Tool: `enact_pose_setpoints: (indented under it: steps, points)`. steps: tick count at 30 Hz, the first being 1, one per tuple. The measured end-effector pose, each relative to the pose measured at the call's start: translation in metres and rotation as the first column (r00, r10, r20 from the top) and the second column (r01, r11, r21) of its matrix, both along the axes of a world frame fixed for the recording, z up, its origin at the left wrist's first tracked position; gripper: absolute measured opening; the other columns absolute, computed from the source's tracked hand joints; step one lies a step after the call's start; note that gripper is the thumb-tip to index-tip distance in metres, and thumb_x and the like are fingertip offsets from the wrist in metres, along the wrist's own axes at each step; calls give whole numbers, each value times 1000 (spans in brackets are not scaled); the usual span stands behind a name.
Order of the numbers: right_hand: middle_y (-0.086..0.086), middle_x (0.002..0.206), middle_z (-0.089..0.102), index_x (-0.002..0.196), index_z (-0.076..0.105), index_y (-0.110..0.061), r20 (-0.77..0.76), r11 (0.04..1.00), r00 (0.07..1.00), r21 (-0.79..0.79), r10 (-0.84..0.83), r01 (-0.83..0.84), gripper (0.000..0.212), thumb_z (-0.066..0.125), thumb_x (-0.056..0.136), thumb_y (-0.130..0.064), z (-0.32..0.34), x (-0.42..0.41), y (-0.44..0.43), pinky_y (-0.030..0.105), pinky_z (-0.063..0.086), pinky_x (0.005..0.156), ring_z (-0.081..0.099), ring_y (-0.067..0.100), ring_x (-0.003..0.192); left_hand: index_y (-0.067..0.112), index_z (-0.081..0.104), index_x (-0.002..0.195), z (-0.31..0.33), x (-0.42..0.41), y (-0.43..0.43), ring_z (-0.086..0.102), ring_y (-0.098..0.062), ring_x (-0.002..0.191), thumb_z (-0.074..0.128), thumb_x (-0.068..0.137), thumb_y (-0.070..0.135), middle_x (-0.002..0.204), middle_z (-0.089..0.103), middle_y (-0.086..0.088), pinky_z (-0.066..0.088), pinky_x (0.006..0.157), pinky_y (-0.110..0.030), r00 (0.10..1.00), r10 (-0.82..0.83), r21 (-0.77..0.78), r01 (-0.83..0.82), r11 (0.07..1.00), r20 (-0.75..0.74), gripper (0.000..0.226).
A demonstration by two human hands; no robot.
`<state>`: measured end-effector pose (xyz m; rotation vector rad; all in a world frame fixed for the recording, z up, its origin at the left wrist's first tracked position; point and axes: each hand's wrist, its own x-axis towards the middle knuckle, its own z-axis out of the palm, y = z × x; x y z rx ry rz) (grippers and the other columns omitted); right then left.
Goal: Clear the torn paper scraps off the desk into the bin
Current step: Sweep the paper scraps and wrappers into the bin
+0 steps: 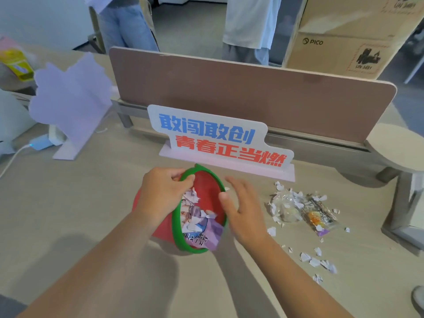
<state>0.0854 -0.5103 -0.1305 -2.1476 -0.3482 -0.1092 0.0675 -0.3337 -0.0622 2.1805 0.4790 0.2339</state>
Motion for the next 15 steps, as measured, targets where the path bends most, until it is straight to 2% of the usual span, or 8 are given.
enact_pose_setpoints:
  steps: [2,3,5,6,8,10,12,15]
  points:
    - [6,122,50,122,51,-19,-103,941,937,25,-333,337,40,40,91,-42,-17,2,-30,36,39,96,46,20,111,26,75,95,0,0,9,68,-5,70,72,79,29,62,67,20,50,66,-20,1000,21,10,-21,1000,-11,17]
    - [12,126,47,123,48,-17,-182,903,884,-113,-429,415,36,39,93,-34,-29,0,-44,36,40,94,45,25,111,25,76,97,-1,-1,12,67,-4,68,72,79,29,63,68,19,50,66,-19,1000,24,7,-24,1000,-18,19]
    - [20,134,38,132,37,-15,-284,817,828,-487,-483,309,37,35,95,-23,-53,-8,-61,34,40,89,42,33,109,24,76,98,-3,-1,15,62,-6,62,71,79,28,64,72,8,46,62,-14,1000,19,11,-19,1000,-9,20]
    - [23,134,35,135,30,-14,-301,749,837,-638,-457,179,42,33,94,-20,-66,-14,-64,35,39,87,41,34,109,25,76,98,-5,-1,16,59,-7,61,71,80,28,65,73,1,44,58,-11,1000,14,15,-14,1000,-3,19]
    - [22,130,35,138,24,-20,-306,659,866,-751,-394,34,45,31,94,-20,-84,-19,-61,35,38,83,40,36,106,25,76,99,-6,-1,16,55,-5,60,71,80,27,67,74,1,41,54,-8,1000,5,15,-4,1000,-6,20]
    - [18,127,35,135,29,-24,-306,637,898,-770,-316,-38,41,30,95,-23,-94,-16,-48,35,39,80,37,35,104,24,76,100,-6,0,16,55,4,55,71,81,26,58,70,15,39,53,-4,1000,0,-1,0,1000,-12,20]
    - [16,124,37,129,37,-20,-340,696,899,-716,-276,-57,37,34,94,-30,-99,-12,-31,37,36,79,36,35,106,22,75,101,-8,1,18,54,15,52,71,81,24,49,61,30,38,52,-1,1000,-9,-20,8,1000,-6,20]
    - [17,117,41,115,43,-9,-465,886,816,-448,-344,118,41,47,87,-38,-96,-4,-9,38,40,85,44,35,106,22,76,99,-9,0,24,55,14,53,71,81,24,50,61,33,40,55,-2,1000,-11,-25,11,1000,15,19]
